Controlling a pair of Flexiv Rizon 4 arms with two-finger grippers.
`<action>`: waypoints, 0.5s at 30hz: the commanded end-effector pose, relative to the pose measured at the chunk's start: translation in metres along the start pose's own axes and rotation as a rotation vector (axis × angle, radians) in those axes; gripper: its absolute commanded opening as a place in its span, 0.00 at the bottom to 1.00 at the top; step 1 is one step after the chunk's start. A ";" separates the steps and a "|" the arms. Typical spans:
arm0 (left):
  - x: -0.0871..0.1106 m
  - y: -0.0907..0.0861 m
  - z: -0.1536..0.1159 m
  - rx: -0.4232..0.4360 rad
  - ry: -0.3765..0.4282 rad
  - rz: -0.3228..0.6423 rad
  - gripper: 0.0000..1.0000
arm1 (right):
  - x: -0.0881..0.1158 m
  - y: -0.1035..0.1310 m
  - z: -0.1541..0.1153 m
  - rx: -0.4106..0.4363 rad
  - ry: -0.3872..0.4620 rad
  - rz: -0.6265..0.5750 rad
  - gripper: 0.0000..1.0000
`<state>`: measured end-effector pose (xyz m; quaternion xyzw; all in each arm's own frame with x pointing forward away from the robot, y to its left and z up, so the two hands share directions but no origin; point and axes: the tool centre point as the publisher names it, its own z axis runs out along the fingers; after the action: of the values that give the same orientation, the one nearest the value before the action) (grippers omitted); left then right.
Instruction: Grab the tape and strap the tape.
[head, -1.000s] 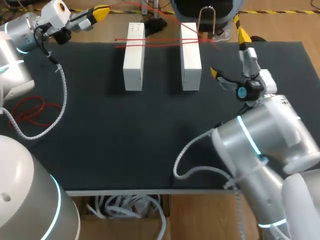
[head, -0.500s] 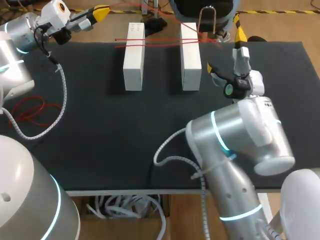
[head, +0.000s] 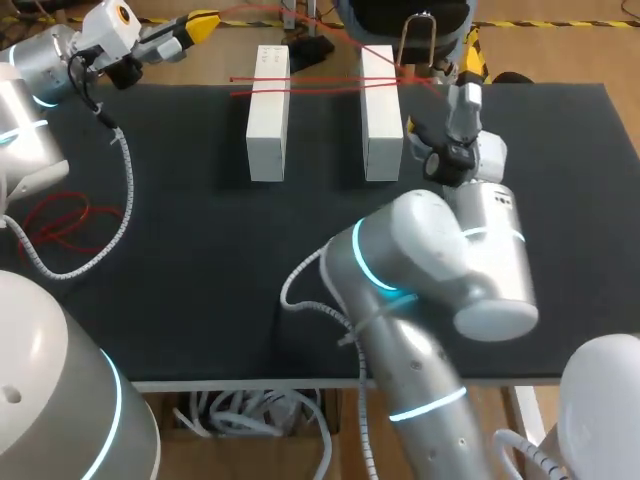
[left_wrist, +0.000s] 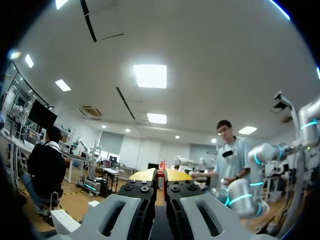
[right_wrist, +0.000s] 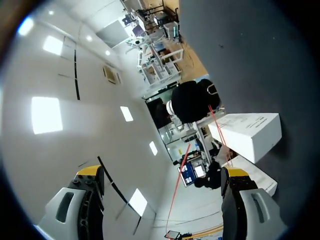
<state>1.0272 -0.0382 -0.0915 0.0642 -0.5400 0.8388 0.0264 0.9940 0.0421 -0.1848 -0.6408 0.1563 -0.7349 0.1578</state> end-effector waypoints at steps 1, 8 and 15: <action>0.000 0.000 0.000 0.001 0.001 0.000 0.00 | 0.001 -0.007 0.009 -0.313 -0.001 -0.006 1.00; 0.000 0.000 0.000 0.001 0.001 0.000 0.00 | 0.004 -0.012 0.017 -0.292 0.006 -0.013 1.00; 0.000 0.000 0.000 0.001 0.001 0.000 0.00 | 0.004 -0.019 0.024 -0.266 0.003 -0.022 1.00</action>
<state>1.0272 -0.0382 -0.0915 0.0642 -0.5400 0.8388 0.0265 1.0130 0.0546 -0.1760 -0.6459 0.1978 -0.7294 0.1079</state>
